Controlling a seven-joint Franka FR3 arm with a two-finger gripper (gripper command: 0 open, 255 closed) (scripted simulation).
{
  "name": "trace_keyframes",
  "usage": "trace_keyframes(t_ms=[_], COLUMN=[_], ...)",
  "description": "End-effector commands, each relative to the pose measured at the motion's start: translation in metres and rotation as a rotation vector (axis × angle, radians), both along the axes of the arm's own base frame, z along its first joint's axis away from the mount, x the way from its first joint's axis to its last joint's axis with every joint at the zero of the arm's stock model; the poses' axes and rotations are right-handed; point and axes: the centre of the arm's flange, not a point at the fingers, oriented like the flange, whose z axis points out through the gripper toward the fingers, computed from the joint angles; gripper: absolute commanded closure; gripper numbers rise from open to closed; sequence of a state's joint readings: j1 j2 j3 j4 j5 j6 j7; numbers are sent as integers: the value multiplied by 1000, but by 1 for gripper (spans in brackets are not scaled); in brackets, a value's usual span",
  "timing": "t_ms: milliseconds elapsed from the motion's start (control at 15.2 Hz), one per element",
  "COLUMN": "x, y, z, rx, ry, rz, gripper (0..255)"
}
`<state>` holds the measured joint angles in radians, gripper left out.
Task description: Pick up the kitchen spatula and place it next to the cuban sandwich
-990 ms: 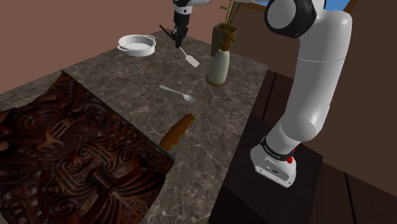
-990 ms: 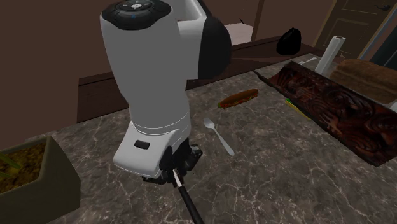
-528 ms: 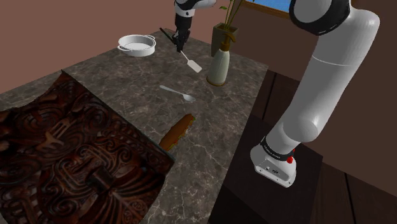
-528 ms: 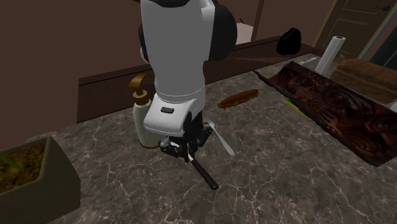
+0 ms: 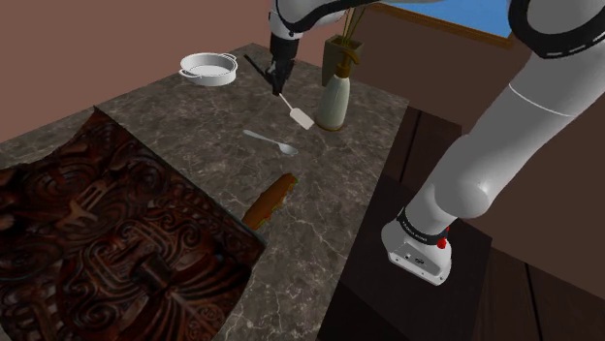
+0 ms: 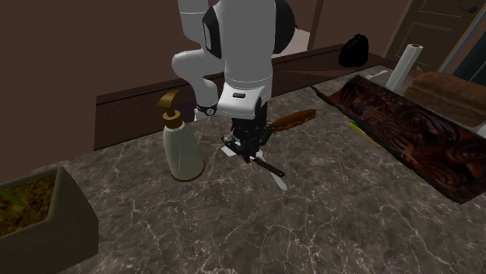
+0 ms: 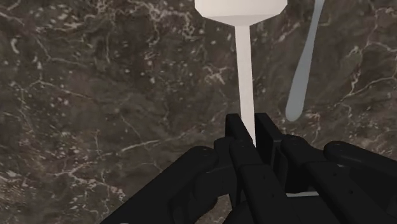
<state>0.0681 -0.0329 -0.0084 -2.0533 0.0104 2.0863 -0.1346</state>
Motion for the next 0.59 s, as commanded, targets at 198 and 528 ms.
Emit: trace_keyframes(t_ms=[198,528], x=[-49,-98], y=[44,87], z=[0,0], rx=[0,0], ry=[0,0], rz=[-1,-1], gripper=[255,255])
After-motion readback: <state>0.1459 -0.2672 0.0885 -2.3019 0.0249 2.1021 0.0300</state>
